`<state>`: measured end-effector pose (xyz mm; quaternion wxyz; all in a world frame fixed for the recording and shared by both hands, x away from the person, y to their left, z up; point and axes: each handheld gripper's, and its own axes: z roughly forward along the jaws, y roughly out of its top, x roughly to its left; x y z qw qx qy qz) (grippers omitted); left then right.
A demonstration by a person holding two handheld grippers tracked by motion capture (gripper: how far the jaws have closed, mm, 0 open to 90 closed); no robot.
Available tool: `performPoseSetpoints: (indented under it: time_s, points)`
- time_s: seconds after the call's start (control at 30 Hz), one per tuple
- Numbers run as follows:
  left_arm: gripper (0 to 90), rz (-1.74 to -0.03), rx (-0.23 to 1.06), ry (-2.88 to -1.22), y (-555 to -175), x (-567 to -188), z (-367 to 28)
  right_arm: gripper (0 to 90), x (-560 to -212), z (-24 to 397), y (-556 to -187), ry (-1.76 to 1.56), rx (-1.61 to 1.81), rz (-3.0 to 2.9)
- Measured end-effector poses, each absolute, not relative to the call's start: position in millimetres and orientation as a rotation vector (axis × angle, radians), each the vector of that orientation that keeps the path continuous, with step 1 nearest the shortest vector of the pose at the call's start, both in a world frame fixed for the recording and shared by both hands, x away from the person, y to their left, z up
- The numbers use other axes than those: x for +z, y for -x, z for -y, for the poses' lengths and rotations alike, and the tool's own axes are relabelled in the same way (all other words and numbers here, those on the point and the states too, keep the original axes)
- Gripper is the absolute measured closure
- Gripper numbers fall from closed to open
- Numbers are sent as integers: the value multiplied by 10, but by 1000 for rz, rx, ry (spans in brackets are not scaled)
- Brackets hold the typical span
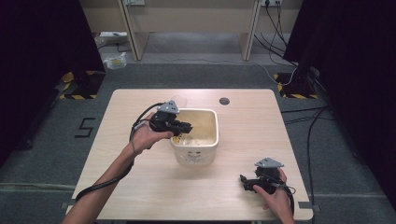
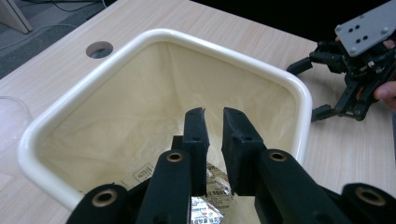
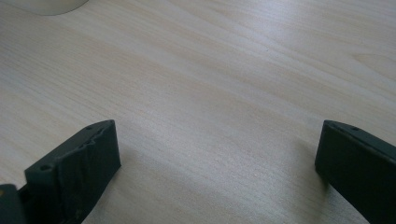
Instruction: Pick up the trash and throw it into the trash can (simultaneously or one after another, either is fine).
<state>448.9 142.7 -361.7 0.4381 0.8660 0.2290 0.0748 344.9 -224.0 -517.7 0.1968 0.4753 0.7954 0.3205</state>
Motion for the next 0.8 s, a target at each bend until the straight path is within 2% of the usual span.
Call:
performPoseSetpoints:
  time_s: [0.8]
  points:
    - [636, -667, 287, -2001, -4607, -3333, -1868, 2, -5177, 2240, -3450, -1331, 897, -2227]
